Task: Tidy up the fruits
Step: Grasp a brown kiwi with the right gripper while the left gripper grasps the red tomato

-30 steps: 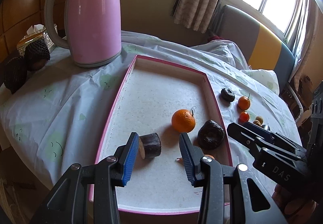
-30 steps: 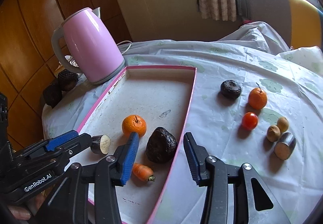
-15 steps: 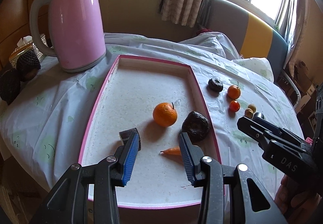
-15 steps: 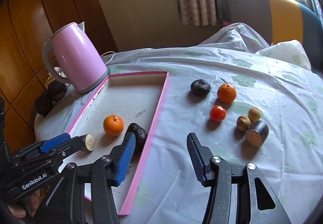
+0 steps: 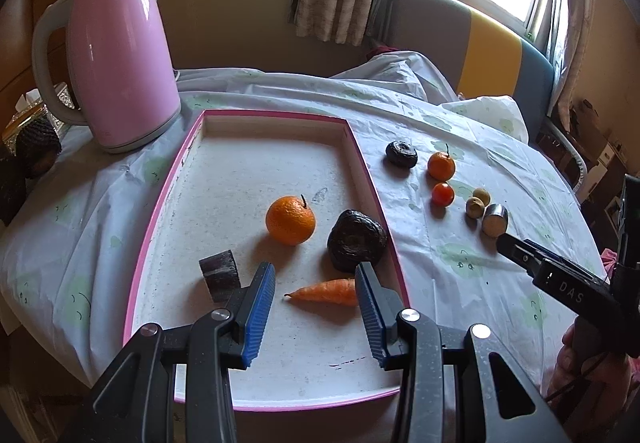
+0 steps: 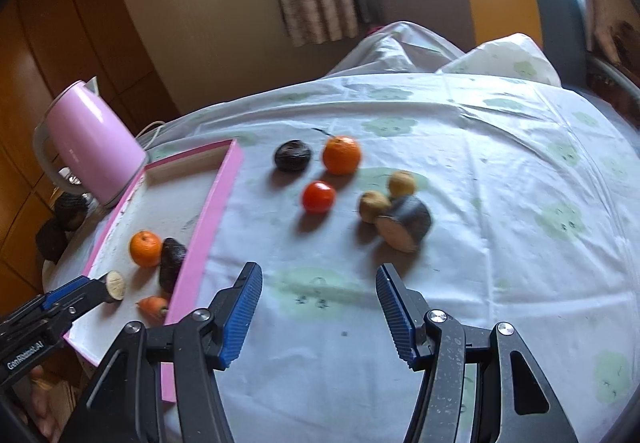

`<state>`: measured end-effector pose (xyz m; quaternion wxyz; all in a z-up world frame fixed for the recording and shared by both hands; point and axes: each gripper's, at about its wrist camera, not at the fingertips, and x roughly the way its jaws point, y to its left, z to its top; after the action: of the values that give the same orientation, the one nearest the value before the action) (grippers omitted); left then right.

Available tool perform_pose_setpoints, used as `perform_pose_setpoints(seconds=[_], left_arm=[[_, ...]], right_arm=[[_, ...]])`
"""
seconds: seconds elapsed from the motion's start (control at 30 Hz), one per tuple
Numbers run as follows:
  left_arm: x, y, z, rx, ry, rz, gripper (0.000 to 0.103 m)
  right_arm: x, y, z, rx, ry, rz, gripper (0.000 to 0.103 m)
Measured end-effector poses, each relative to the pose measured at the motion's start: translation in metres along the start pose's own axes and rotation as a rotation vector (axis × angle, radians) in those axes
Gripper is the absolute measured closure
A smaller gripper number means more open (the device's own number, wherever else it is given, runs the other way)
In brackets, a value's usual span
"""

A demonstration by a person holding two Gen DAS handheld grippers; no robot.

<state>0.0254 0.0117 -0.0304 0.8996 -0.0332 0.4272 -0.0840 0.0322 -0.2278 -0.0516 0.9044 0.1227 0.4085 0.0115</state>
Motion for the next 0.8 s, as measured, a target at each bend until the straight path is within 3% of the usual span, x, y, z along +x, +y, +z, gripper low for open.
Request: perform_pose_setpoints(seconds=[0.37, 0.57, 0.8], left_arm=[[0.007, -0.017, -0.002, 0.044, 0.028, -0.024, 0.061], [0.011, -0.023, -0.003, 0.064, 0.040, -0.032, 0.061], [0.016, -0.029, -0.002, 0.076, 0.053, -0.050, 0.061]], right_arm=[[-0.001, -0.045, -0.006, 0.071, 0.003, -0.074, 0.043], [0.003, -0.047, -0.008, 0.050, 0.012, -0.078, 0.054], [0.009, -0.048, 0.001, 0.044, 0.006, -0.076, 0.059]])
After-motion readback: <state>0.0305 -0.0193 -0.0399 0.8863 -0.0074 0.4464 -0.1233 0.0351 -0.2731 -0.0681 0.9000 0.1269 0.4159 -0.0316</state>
